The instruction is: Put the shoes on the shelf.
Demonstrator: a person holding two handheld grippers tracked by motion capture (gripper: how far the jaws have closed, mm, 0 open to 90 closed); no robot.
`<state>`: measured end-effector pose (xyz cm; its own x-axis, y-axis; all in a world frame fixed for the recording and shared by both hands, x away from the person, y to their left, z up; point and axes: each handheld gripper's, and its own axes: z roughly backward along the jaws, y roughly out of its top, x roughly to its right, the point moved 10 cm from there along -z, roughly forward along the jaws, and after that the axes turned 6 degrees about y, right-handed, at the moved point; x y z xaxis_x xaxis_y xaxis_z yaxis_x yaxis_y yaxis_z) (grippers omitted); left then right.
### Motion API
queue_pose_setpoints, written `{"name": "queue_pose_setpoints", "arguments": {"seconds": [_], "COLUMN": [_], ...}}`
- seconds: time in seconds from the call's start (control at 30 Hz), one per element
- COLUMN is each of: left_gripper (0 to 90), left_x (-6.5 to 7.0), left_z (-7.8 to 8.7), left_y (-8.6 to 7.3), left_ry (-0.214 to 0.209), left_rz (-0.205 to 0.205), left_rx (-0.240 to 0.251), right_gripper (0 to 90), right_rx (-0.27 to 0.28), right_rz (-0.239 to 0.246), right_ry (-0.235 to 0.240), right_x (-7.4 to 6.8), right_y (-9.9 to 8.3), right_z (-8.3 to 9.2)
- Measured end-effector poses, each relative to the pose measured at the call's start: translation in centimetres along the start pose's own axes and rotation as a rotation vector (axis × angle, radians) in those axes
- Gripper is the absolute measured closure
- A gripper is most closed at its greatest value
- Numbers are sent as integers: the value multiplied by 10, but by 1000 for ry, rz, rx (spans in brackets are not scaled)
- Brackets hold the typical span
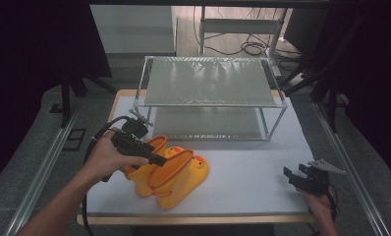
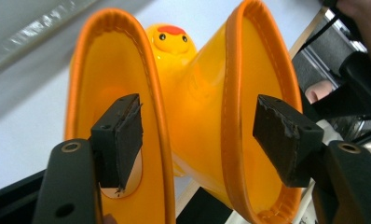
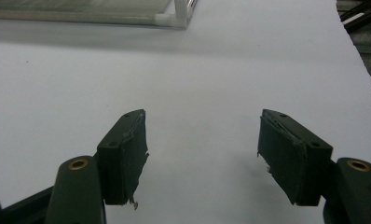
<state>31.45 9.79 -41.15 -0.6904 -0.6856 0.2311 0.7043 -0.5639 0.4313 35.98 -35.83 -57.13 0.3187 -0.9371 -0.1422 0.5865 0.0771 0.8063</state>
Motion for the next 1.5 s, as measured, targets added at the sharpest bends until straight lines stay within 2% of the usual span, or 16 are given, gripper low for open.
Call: {"name": "queue_pose_setpoints", "arguments": {"seconds": [0.13, 0.27, 0.33, 0.43, 0.53, 0.6, 0.87, 0.93, 1.07, 1.23, 1.43, 1.5], "left_gripper": [344, 395, 421, 556, 733, 792, 816, 817, 817, 817, 817, 817], "left_x": [1, -2, -2, -4, -7, -10, -13, -14, -14, 0, 24, 29], "left_z": [-11, -25, -25, -25, -25, -25, -22, -22, -20, -14, -4, -3], "left_y": [-1, 0, 2, 3, 3, 2, 6, 10, 18, 33, 57, 65], "left_ry": [12, 37, 49, 71, 86, 85, 38, 18, -13, -51, -95, -114], "left_rz": [-5, 11, 16, 27, 33, 40, 57, 75, 85, 65, 25, 26], "left_rx": [-30, -48, -47, -40, -32, -22, 24, 42, 58, 77, 115, 128], "right_gripper": [324, 324, 324, 325, 325, 325, 325, 326, 326, 327, 327, 327], "right_rx": [-2, -2, -2, -6, -5, -2, -9, -6, -2, 2, 3, 2], "right_rz": [5, 4, 0, 0, 1, 1, -5, -1, -7, -12, -16, -15], "right_ry": [1, 1, 0, -1, -1, -1, -4, -5, -5, -10, -9, -8], "right_x": [-1, 0, 0, 1, 0, 0, 1, 2, 3, 5, 6, 6], "right_y": [0, 0, 0, -1, -1, 0, -2, -1, -1, 0, 0, 0], "right_z": [0, 0, 0, 0, 0, 0, -1, -1, -1, 1, 2, 3]}}
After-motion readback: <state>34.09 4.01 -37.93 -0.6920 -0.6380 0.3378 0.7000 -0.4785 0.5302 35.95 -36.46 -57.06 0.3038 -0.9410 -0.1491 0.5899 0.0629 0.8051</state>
